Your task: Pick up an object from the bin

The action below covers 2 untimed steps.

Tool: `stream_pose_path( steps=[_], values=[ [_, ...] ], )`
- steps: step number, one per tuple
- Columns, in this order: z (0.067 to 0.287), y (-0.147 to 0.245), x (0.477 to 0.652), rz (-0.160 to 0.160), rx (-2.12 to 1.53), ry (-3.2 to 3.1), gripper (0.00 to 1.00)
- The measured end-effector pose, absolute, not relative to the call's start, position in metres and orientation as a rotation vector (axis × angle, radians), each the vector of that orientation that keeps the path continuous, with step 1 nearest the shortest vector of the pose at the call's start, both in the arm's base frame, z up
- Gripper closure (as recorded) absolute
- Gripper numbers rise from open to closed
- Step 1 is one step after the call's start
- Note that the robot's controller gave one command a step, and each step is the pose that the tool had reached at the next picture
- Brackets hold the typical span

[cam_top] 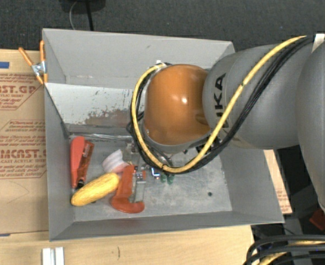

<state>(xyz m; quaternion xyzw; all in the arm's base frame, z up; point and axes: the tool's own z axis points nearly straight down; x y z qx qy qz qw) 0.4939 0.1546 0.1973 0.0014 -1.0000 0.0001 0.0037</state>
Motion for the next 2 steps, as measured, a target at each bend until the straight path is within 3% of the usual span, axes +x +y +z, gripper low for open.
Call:
stream_pose_path(
  steps=[1, 2],
  values=[
    [0.202, 0.154, 0.496, -0.002, 0.002, -3.142, 0.0],
    [0.165, 0.174, 0.499, -0.002, 0.152, -3.141, 0.0]
  ],
)
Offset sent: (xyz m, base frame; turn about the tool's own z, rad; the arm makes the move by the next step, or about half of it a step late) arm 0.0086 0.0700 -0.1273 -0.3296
